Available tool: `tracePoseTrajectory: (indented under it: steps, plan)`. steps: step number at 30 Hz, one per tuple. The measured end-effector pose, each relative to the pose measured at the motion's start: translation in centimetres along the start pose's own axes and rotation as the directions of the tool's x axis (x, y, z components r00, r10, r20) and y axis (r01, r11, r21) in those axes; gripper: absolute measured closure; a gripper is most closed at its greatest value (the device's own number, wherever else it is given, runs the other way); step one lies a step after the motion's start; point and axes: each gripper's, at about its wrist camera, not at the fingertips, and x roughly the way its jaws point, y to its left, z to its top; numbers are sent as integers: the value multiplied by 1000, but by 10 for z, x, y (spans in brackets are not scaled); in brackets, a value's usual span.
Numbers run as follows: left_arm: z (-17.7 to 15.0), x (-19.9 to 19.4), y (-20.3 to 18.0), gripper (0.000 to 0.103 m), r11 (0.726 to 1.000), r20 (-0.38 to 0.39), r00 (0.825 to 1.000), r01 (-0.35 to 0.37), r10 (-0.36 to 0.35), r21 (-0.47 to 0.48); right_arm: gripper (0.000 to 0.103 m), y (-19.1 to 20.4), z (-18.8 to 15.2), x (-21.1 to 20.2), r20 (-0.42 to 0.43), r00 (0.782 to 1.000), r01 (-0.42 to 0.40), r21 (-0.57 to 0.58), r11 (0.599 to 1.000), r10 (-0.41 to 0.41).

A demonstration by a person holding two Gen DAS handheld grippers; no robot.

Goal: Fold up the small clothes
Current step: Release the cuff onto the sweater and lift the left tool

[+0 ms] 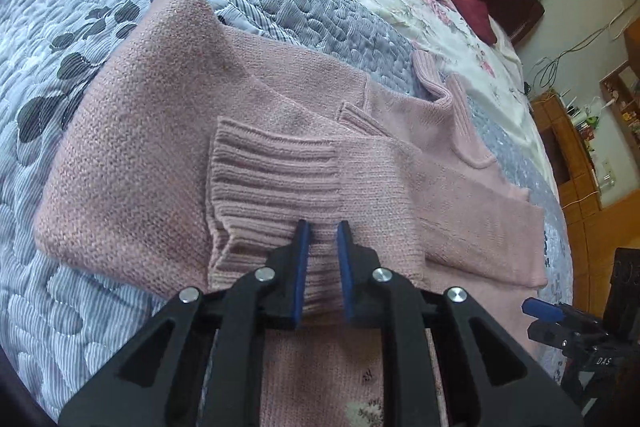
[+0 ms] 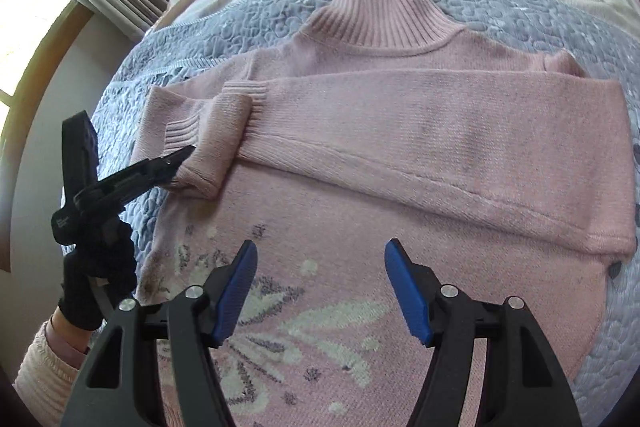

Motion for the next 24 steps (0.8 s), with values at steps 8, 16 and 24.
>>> tracePoseTrajectory:
  steps: [8,16,24]
  plan:
    - [11,-55,10,74,999,104,994,24,-21,-27,36,36,48,45,-65,987,-144,62,988,148]
    - [23,-98,44,73,997,159,984,-70,76,-42,38,74,72,108,-173,967,-172,101,980,187]
    - [21,-104,53,73,996,156,984,-73,82,-60,88,83,71,75,-97,967,-237,10,971,237]
